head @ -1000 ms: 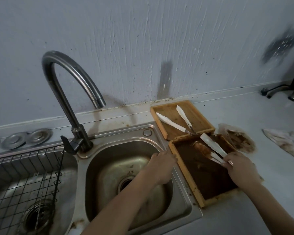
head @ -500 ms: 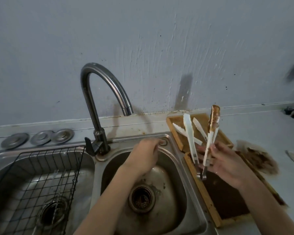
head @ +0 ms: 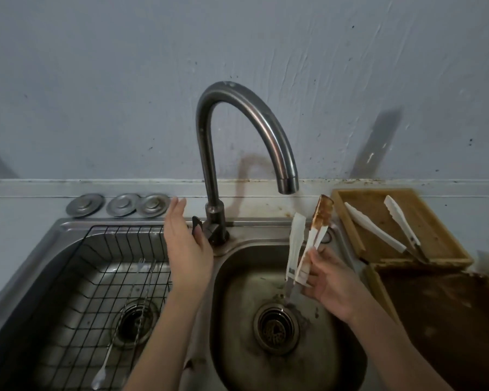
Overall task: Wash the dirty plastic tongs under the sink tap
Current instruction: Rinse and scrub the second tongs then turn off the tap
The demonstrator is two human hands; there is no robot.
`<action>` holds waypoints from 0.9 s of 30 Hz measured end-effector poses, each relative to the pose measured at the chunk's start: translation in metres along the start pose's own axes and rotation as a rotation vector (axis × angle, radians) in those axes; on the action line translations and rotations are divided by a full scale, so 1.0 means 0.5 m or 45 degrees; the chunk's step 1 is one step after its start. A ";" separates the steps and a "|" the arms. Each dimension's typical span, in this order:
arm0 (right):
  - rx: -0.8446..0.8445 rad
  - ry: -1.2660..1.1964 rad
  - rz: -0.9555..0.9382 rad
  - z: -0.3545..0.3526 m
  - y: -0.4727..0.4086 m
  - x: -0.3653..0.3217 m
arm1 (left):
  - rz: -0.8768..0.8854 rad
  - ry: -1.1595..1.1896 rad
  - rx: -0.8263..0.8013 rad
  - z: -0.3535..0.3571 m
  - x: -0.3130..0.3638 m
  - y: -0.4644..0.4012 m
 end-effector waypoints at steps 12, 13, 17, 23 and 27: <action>0.099 0.017 -0.036 0.025 -0.039 -0.010 | -0.161 -0.140 -0.150 0.022 -0.062 -0.037; 0.099 0.006 -0.028 0.026 -0.039 -0.008 | -0.165 -0.141 -0.142 0.023 -0.062 -0.038; 0.107 0.005 -0.013 0.026 -0.035 -0.007 | -0.165 -0.119 -0.092 0.030 -0.066 -0.035; 0.112 -0.004 -0.015 0.019 -0.030 -0.003 | -0.198 -0.064 -0.035 0.029 -0.068 -0.027; 0.088 -0.035 -0.029 0.019 -0.031 -0.001 | -0.238 -0.038 -0.008 0.028 -0.063 -0.022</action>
Point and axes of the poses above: each hand's wrist, its own y-axis away from the middle knuckle, its own z-axis out of the palm, x = y × z, the point moved 2 cm from there along -y, towards the middle knuckle, and after that the axes turned 14 degrees about y, right-handed, at the moved point
